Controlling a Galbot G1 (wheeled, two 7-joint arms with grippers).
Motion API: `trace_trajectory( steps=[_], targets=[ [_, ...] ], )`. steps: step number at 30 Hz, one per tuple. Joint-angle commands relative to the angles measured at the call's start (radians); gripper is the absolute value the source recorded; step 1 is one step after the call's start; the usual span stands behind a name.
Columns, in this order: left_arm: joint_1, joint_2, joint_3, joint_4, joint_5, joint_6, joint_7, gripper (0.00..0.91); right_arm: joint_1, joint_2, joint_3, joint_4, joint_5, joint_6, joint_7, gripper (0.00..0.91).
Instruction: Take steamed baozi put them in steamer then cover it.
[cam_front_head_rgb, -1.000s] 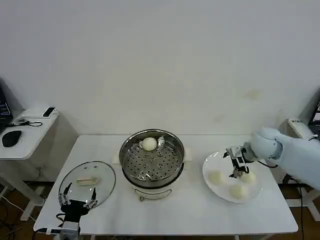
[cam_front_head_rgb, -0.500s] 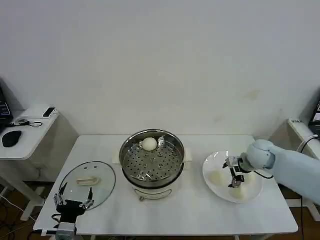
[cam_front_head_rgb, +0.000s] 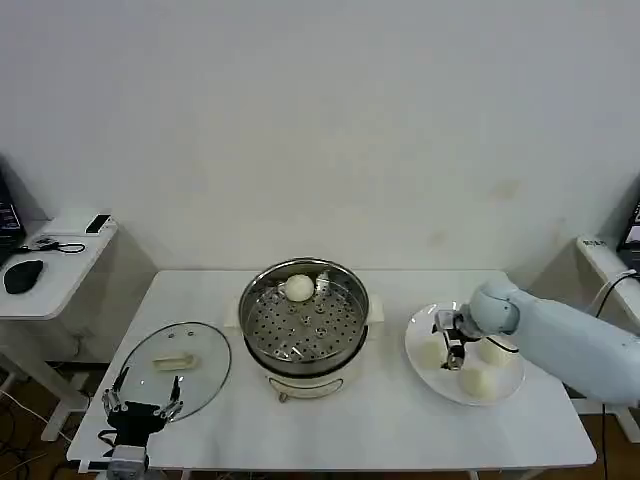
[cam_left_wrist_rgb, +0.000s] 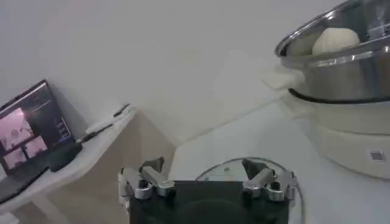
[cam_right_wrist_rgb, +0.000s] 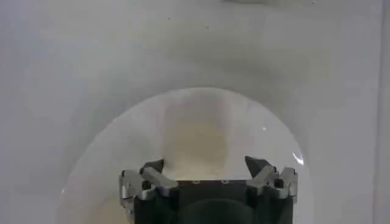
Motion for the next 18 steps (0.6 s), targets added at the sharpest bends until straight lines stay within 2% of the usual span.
trace_trajectory(
  steps=[1, 9, 18],
  targets=[
    [-0.001, -0.002, -0.002, 0.000, -0.001, 0.000, 0.000, 0.907, -0.020, 0.042, 0.016, -0.041, -0.016, -0.003, -0.004, 0.756],
    [0.002, -0.007, 0.002, -0.001, 0.001, 0.000, -0.001, 0.907, -0.028, 0.044, 0.020, -0.039, -0.015, -0.009, -0.017, 0.655],
    [0.004, -0.013, 0.007, -0.006, 0.002, 0.000, -0.002, 0.907, 0.014, 0.018, 0.015, -0.032, -0.016, 0.006, -0.053, 0.655]
  ],
)
